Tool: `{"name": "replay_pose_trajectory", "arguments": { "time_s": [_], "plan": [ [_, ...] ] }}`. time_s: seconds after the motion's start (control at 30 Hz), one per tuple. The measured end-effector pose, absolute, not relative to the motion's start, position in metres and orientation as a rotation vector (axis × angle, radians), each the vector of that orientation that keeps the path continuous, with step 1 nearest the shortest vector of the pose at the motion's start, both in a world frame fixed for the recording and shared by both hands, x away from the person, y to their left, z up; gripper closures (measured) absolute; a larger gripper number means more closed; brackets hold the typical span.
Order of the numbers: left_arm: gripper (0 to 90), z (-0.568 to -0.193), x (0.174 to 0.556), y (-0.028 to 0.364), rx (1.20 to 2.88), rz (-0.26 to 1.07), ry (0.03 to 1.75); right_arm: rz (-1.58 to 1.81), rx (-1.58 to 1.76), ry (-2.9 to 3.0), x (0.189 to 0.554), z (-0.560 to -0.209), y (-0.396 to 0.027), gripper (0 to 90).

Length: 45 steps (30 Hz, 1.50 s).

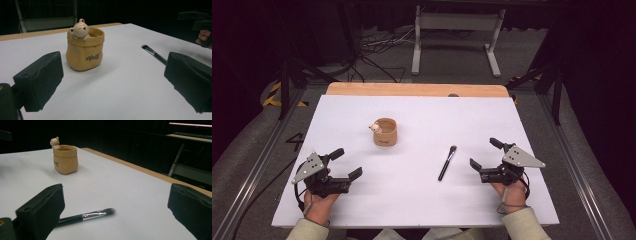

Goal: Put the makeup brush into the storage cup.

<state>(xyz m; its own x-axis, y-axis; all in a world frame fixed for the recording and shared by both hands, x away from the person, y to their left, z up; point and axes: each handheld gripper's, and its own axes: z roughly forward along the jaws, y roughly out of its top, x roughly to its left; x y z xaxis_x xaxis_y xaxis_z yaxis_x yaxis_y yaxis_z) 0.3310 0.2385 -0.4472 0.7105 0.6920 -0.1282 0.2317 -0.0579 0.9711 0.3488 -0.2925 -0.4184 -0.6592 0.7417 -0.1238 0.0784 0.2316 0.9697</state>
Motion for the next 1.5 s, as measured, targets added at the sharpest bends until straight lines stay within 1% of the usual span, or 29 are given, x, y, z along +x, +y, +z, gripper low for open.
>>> {"name": "replay_pose_trajectory", "arguments": {
  "time_s": [0.57,0.73,0.87,1.13,1.5],
  "plan": [
    [2.0,-0.446,0.329,0.243,1.592,0.441,0.774,1.489,0.756,1.94,0.351,-0.41,-0.288,0.7],
    [2.0,-0.446,0.329,0.243,1.602,0.44,0.775,1.473,0.772,1.966,0.352,-0.402,-0.283,0.9],
    [1.8,-0.445,0.328,0.243,1.585,0.441,0.77,1.462,0.767,1.991,0.358,-0.394,-0.274,1.9],
    [1.8,-0.445,0.329,0.243,1.588,0.437,0.764,1.435,0.764,2.047,0.373,-0.374,-0.254,0.0],
    [2.1,-0.446,0.328,0.243,1.593,0.438,0.772,1.405,0.769,2.097,0.388,-0.366,-0.237,0.0]
  ]
}}
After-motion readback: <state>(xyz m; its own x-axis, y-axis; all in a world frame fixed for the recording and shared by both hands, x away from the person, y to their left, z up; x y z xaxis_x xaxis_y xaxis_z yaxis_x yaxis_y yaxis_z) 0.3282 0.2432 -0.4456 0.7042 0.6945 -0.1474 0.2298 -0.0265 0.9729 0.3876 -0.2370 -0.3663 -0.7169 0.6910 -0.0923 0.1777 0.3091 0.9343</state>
